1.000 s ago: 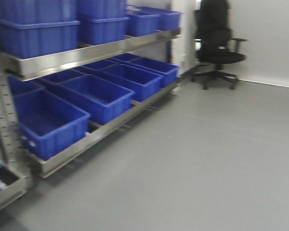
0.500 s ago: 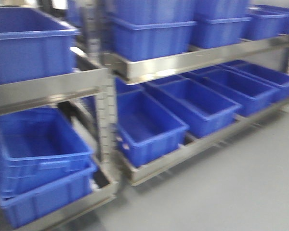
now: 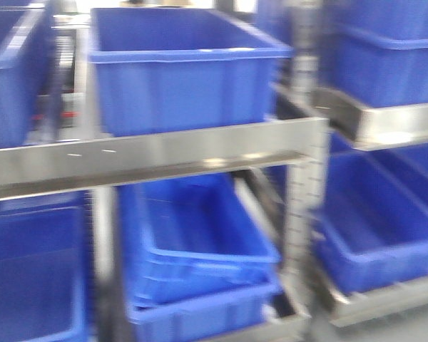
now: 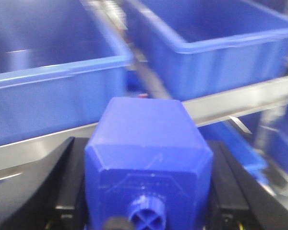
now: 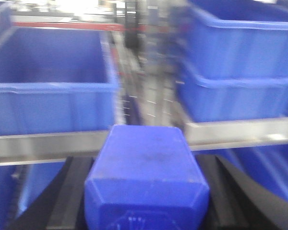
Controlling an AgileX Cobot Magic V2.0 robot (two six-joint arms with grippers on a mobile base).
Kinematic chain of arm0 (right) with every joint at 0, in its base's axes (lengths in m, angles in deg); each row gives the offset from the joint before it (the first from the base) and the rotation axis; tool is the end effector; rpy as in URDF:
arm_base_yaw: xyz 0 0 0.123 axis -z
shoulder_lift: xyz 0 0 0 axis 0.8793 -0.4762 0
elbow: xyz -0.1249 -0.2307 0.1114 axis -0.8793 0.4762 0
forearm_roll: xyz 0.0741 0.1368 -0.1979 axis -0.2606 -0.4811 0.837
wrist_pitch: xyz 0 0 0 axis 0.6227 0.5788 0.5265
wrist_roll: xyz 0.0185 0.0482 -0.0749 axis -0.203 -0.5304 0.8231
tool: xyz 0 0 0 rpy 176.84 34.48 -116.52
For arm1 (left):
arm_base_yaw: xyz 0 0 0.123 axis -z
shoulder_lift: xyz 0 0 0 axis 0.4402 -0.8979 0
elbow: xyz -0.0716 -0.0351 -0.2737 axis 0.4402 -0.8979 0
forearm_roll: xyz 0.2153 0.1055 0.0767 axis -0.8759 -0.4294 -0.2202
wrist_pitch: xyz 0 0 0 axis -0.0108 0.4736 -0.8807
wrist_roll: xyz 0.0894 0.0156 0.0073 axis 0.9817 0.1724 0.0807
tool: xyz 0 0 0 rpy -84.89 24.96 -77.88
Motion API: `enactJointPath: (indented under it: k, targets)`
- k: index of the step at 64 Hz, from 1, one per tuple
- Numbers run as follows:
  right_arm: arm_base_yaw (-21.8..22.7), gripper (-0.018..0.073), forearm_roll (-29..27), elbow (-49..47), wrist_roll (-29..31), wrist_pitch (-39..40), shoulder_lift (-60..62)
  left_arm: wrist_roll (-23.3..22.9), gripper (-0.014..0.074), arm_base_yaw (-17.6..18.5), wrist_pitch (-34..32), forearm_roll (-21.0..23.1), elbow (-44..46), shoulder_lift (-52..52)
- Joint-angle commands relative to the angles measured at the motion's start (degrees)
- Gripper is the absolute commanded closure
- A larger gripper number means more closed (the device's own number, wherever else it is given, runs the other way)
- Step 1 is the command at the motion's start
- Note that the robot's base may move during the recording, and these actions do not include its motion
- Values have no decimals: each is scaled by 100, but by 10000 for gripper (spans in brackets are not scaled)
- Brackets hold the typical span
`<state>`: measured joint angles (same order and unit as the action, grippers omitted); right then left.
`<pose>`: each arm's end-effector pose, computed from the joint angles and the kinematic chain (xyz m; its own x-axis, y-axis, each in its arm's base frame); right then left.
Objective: Pick and sort blue part to right shelf
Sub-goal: 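Drive the base down the aisle up to the shelf of blue bins, then lower the left-held bottle into a blue bin and open the left gripper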
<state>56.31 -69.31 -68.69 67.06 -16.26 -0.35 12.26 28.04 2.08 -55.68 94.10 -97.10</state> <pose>0.0705 0.0048 0.3070 -0.0059 0.0121 -0.9999 -0.0739 0.9972 0.0125 0.0710 -0.0072 0.2841 -0.1725 0.0242 -0.9847 0.0885 0.9960 0.0089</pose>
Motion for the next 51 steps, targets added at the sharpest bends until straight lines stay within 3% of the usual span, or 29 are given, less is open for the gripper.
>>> enactJointPath:
  k: [1,51]
  targets:
    - [29,157,62,-170,37,528,-63,-16,191,-4,-508,27,178,-38]
    - [29,157,62,-170,37,528,-63,-16,191,-4,-508,27,178,-38]
